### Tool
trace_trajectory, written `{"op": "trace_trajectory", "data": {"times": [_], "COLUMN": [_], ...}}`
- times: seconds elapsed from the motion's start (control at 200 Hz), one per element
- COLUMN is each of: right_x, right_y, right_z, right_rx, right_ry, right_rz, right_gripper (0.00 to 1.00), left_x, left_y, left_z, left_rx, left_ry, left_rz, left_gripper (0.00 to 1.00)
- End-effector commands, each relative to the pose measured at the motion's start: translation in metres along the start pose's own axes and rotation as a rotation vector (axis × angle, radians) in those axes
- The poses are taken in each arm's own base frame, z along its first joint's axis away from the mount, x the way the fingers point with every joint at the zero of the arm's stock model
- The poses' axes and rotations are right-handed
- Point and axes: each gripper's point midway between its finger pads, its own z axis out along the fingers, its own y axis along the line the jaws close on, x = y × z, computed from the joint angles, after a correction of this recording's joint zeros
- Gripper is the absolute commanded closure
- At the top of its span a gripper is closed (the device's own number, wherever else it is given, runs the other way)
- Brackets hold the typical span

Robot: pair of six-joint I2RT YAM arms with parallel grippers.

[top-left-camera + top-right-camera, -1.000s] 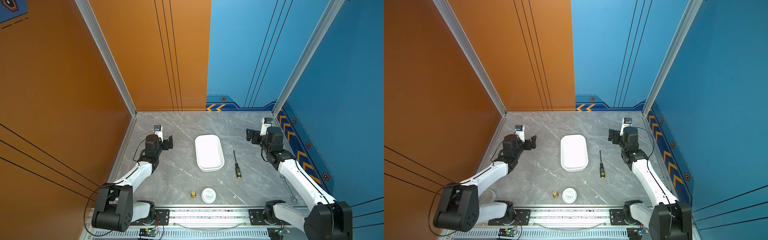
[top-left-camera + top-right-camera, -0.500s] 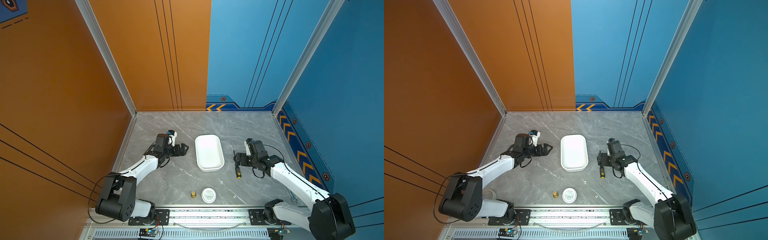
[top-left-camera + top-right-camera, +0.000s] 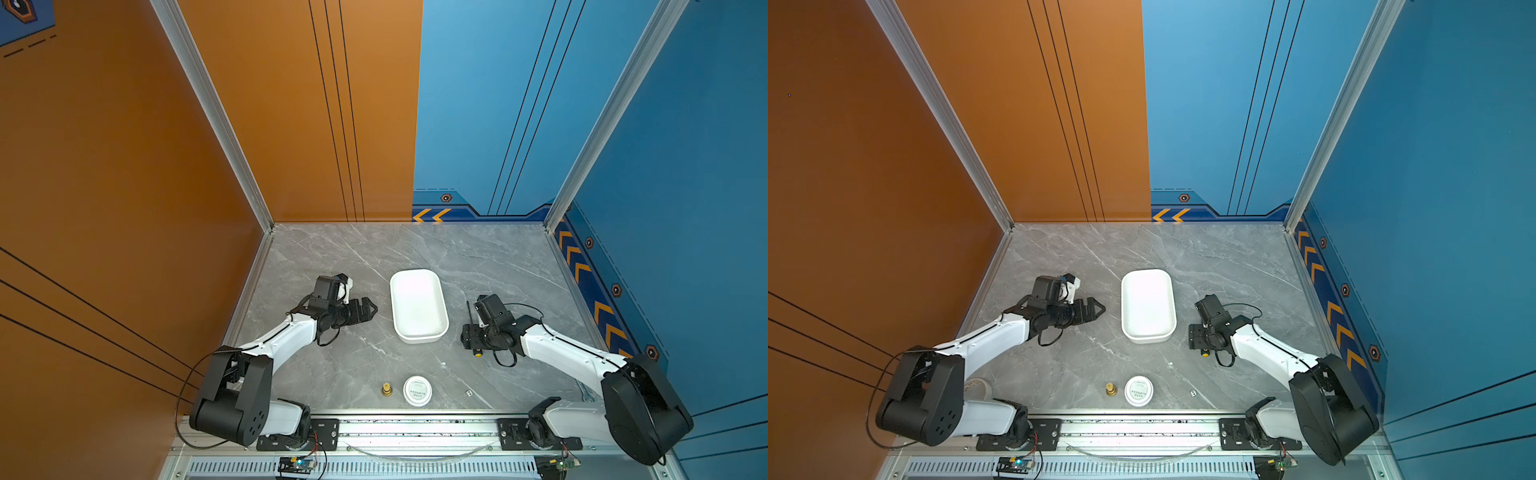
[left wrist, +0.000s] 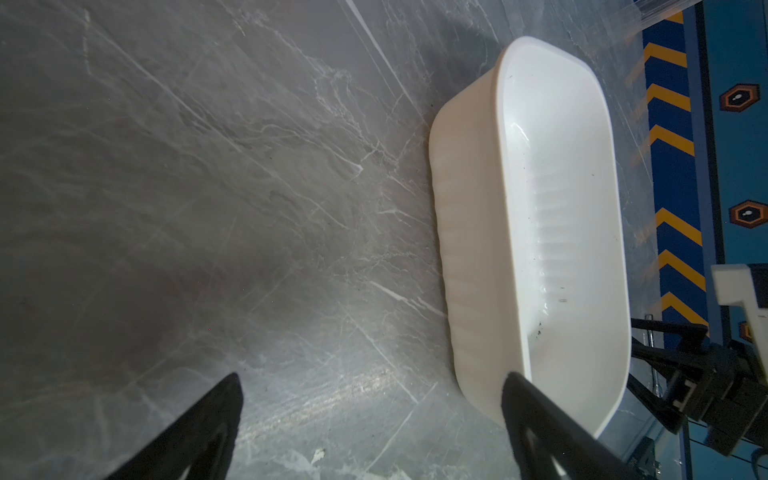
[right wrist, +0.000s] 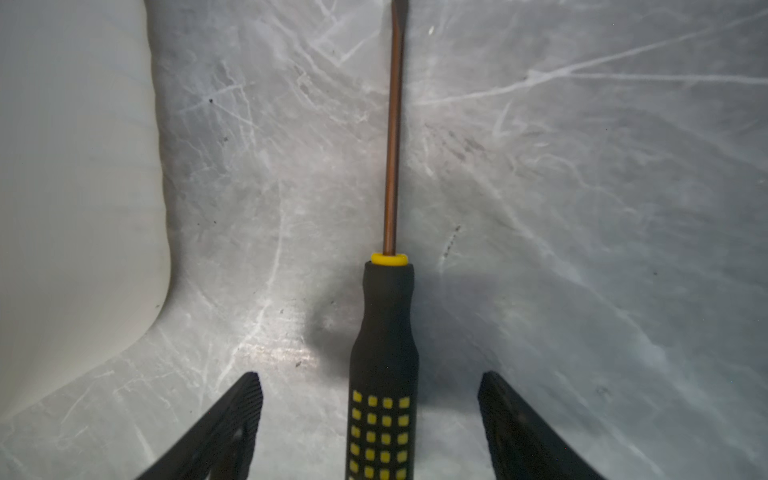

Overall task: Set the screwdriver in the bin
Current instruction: 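Lower the right gripper over the black-and-yellow screwdriver while the left arm reaches forward, then close the right gripper on the screwdriver handle and lift it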

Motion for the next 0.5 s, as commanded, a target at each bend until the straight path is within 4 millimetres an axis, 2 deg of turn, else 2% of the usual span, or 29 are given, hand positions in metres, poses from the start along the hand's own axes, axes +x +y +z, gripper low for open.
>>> {"op": "trace_trajectory", "data": {"times": [0.0, 0.18, 0.496], "right_x": [-0.0053, -0.0052, -0.0029], "right_y": [-0.0034, -0.0036, -0.0002], "right_z": [0.0034, 0.0061, 0.0125], "right_rx": [0.039, 0.047, 0.045], "right_ry": [-0.021, -0.012, 0.021], "right_rz": [0.005, 0.005, 0.009], "right_gripper": [0.22, 0.29, 0.53], "left_x": [0.0083, 0.0119, 0.0140], "left_y": [0.0001, 0.0004, 0.0035], "left_z": [-0.0052, -0.0051, -0.0044], "left_rx": [0.006, -0.007, -0.021], "left_ry": [0.025, 0.036, 0.042], "left_rz": [-0.015, 0.016, 0.019], "left_gripper": [0.02, 0.02, 0.02]}}
